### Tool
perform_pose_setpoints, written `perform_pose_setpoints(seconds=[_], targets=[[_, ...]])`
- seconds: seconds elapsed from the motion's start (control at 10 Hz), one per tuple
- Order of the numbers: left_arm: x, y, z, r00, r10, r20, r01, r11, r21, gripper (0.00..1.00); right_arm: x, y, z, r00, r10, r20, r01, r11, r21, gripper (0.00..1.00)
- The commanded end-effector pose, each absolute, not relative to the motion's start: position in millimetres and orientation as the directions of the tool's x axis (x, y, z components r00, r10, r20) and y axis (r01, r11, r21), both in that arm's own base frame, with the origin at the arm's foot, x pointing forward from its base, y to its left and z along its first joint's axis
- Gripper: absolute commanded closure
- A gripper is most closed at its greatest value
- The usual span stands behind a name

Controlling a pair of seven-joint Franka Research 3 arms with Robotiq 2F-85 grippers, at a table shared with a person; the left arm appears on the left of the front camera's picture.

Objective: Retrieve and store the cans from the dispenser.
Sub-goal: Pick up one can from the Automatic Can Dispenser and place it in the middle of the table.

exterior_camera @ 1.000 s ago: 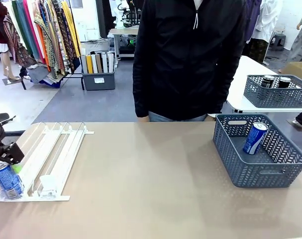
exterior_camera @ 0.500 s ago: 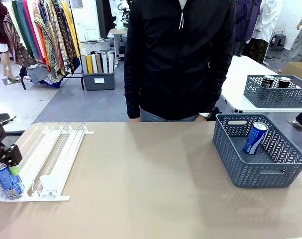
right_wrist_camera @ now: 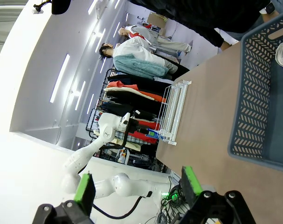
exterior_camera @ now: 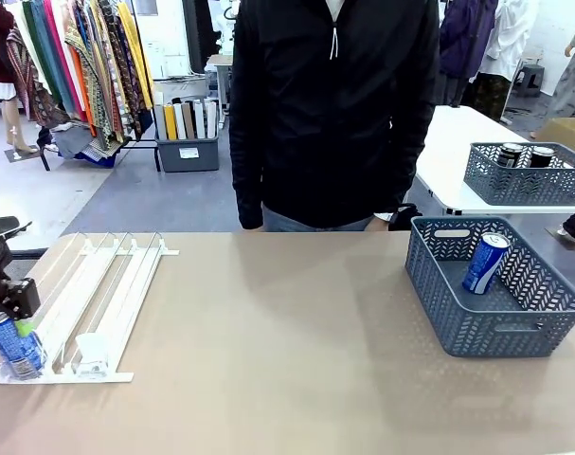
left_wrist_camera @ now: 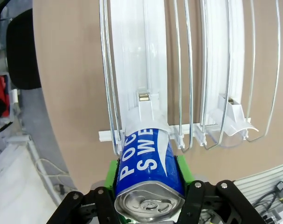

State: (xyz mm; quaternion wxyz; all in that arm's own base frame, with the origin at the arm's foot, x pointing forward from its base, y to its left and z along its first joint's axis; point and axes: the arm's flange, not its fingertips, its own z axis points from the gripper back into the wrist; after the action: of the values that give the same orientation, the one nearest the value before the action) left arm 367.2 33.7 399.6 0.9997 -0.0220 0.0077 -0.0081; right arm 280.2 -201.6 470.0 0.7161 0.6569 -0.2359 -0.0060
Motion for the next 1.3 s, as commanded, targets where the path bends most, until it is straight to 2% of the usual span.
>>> perform_pose_setpoints(seconds=[0.0, 0.3, 0.5, 0.7, 1.0, 1.2], targets=[[315, 29, 372, 1.000, -0.027, 0.000, 0.027, 0.999, -0.041, 1.00, 282, -202, 473, 0.880, -0.318, 0.352, -0.326, 0.135, 0.936, 0.00], [321, 31, 412, 0.999, -0.023, 0.043, 0.025, 0.999, -0.046, 1.00, 282, -202, 473, 0.880, -0.318, 0.352, -0.326, 0.135, 0.936, 0.00], [318, 32, 472, 0.995, -0.026, 0.094, 0.032, 0.997, -0.067, 1.00, 282, -202, 473, 0.880, -0.318, 0.352, -0.326, 0.135, 0.936, 0.00], [305, 35, 552, 0.977, -0.034, 0.213, 0.049, 0.997, -0.065, 1.00, 282, -202, 473, 0.880, -0.318, 0.352, -0.326, 0.135, 0.936, 0.00], [290, 51, 629, 0.937, 0.012, 0.348, 0.061, 0.978, -0.198, 1.00, 282, -202, 473, 0.880, -0.318, 0.352, -0.326, 0.135, 0.936, 0.00], [285, 68, 639, 0.919, 0.093, 0.383, 0.030, 0.953, -0.303, 1.00, 282, -202, 473, 0.880, -0.318, 0.352, -0.326, 0.135, 0.936, 0.00]])
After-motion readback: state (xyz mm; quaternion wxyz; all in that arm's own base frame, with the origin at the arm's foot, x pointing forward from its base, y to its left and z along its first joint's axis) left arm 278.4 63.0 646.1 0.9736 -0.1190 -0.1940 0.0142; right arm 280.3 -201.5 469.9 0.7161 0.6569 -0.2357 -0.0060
